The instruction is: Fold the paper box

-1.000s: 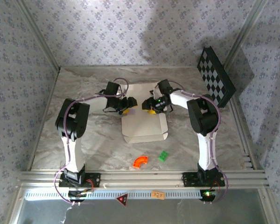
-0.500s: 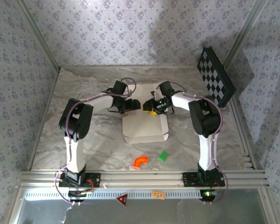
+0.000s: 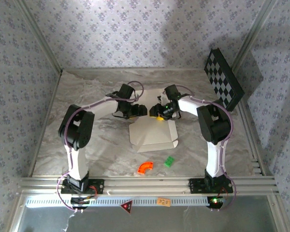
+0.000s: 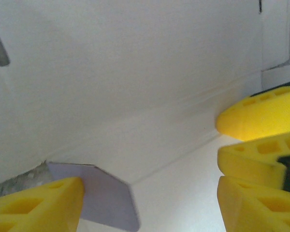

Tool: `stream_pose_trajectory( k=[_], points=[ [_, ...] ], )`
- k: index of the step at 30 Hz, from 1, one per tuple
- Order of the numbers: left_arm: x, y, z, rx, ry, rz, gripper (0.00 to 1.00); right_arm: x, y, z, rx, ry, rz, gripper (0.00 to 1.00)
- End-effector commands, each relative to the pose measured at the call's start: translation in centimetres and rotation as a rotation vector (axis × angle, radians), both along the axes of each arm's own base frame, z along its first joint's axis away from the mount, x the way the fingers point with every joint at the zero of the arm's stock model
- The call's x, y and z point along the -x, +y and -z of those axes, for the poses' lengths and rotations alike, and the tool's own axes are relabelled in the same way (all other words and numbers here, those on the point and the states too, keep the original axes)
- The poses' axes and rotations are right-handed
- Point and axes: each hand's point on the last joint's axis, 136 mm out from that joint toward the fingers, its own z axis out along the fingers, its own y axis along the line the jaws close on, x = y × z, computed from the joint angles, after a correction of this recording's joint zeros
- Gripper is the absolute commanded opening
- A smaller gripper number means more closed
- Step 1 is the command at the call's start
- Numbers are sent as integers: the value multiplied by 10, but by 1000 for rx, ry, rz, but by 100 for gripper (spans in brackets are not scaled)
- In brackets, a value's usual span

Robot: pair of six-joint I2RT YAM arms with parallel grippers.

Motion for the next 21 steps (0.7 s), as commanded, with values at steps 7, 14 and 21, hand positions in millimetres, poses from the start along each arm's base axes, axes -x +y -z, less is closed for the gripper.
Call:
stream_pose_trajectory(
  k=[7, 14, 21],
  points=[
    [-15, 17, -70, 64, -98, 4, 74, 0, -12, -47, 30, -67, -28, 54],
    [-44, 29, -87, 111, -170, -55, 73, -15, -17, -57, 8, -98, 0, 54],
    [-83, 50, -88, 111, -228, -147, 73, -41, -12, -58, -35, -133, 53, 51]
  ],
)
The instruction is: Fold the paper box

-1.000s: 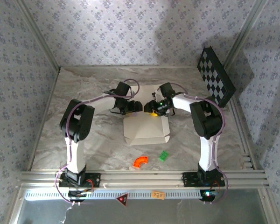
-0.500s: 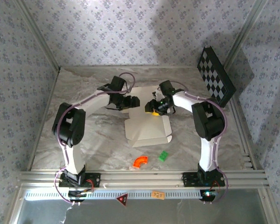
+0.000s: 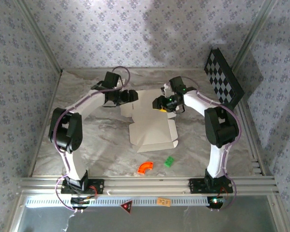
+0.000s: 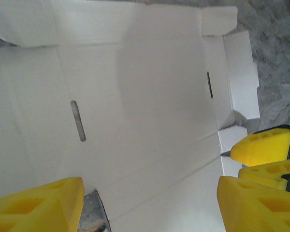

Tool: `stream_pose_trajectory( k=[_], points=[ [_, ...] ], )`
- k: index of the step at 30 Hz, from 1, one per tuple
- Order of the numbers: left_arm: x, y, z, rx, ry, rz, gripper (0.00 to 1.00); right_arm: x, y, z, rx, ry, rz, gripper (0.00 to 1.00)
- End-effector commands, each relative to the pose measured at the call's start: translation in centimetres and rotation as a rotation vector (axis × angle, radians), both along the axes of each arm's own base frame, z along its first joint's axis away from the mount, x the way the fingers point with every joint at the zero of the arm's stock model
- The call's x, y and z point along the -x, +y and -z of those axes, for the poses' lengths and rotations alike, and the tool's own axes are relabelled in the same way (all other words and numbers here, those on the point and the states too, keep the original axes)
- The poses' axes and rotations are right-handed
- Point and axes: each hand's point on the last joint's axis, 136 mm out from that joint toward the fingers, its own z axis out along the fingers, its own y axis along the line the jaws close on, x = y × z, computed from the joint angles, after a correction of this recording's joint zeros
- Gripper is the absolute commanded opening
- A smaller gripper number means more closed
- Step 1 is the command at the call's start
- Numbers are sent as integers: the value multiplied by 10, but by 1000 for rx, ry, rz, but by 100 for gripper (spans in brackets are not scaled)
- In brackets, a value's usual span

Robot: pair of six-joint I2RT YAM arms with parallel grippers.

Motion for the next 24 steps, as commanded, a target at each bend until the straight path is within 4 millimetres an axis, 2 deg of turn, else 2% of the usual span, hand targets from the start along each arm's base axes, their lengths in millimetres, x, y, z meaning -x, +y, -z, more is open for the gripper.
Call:
stream_pose_trajectory(
  k=[1, 4, 6, 14, 18, 24],
  points=[
    [-36, 12, -15, 33, -50, -74, 73, -24, 4, -4, -45, -13, 57, 51],
    [-59, 24, -7, 75, -10, -143, 72, -37, 14, -7, -111, 2, 94, 51],
    [-66, 28, -1, 61, 8, -155, 72, -45, 17, -4, -110, 4, 105, 51],
    [-74, 35, 6, 60, 31, -188, 72, -67, 33, -4, -141, -21, 129, 51],
    [-80, 31, 4, 86, 20, -189, 72, -73, 38, -2, -158, -34, 110, 52],
    [-85, 24, 9, 121, -23, -141, 72, -90, 49, 11, -174, -52, 97, 52]
  ],
)
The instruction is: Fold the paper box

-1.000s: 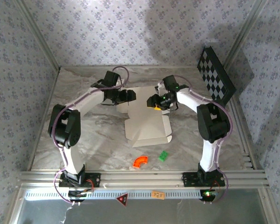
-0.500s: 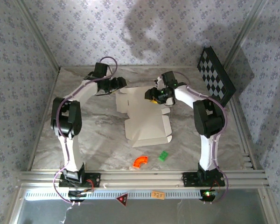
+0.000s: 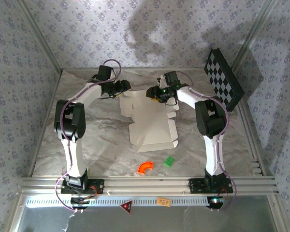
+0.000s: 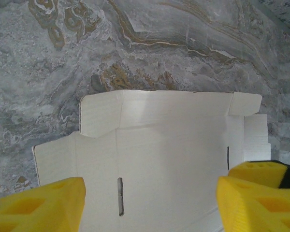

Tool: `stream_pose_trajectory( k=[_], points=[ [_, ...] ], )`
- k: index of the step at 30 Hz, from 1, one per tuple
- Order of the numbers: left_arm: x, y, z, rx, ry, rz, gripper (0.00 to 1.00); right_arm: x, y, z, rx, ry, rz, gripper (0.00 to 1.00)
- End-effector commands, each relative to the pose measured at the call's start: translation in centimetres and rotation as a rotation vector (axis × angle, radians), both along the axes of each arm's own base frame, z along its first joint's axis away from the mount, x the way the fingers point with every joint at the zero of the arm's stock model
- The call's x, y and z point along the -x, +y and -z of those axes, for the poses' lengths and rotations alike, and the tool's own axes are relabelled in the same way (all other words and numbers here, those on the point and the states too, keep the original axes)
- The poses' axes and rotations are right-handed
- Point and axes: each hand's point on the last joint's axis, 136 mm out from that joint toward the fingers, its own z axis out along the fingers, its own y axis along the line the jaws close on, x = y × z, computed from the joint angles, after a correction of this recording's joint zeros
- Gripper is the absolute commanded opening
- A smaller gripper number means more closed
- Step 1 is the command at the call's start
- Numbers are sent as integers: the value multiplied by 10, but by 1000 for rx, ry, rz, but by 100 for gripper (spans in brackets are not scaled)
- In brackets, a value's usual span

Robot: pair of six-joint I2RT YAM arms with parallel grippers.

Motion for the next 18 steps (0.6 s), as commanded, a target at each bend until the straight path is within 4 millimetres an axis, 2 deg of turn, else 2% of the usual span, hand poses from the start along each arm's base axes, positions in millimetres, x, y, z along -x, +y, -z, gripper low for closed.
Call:
stream_pose_trajectory(
  k=[1, 11, 14, 18],
  points=[
    [-9, -14, -5, 60, -63, 54, 72, -12, 14, 4, -41, -13, -26, 52],
    [0, -13, -11, 53, -44, 59, 71, -54, 18, 6, -71, -72, 9, 52],
    [4, -15, -8, 71, -22, 64, 71, -61, 17, 20, -75, -26, 38, 52],
    [10, -16, -7, 74, -17, 73, 71, -59, 13, 41, -33, -1, 74, 52]
  ],
)
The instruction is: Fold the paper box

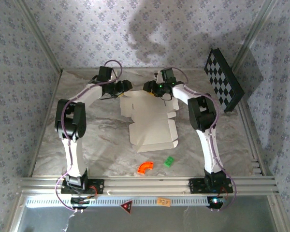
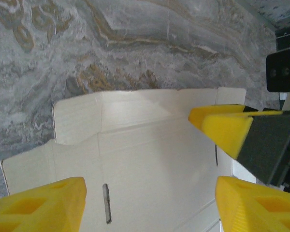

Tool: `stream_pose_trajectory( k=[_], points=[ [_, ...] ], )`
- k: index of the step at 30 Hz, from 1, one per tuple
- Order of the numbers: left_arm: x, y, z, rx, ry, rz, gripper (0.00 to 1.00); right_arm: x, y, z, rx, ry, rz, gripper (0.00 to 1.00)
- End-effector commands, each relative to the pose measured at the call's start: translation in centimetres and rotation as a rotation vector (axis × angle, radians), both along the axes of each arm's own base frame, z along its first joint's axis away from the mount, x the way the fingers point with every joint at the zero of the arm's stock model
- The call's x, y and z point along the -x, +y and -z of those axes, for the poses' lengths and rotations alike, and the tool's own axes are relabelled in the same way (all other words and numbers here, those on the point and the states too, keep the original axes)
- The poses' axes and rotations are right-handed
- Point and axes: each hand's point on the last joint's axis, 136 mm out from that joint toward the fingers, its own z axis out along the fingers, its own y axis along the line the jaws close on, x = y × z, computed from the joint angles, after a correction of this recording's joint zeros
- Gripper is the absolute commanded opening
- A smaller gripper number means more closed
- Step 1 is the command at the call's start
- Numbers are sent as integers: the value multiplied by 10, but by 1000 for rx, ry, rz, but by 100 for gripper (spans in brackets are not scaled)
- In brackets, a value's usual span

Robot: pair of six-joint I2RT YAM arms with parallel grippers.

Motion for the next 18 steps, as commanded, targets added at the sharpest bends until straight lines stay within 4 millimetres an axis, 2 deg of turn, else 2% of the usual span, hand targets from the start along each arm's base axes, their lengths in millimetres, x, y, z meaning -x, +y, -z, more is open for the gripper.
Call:
stream_pose_trajectory(
  k=[1, 6, 11, 16, 18],
  points=[
    [9, -5, -11, 24, -7, 23, 71, 2, -6, 29, 39, 64, 45, 52],
    [19, -4, -13, 25, -17, 28, 71, 19, -6, 51, 86, 110, 51, 52],
    [30, -6, -7, 25, 2, 40, 72, 49, -9, 70, 148, 143, 54, 52],
    [35, -9, -8, 21, -2, 38, 71, 73, -17, 78, 170, 171, 68, 52],
    [35, -12, -10, 19, -10, 34, 71, 77, -22, 81, 175, 172, 74, 52]
  ],
)
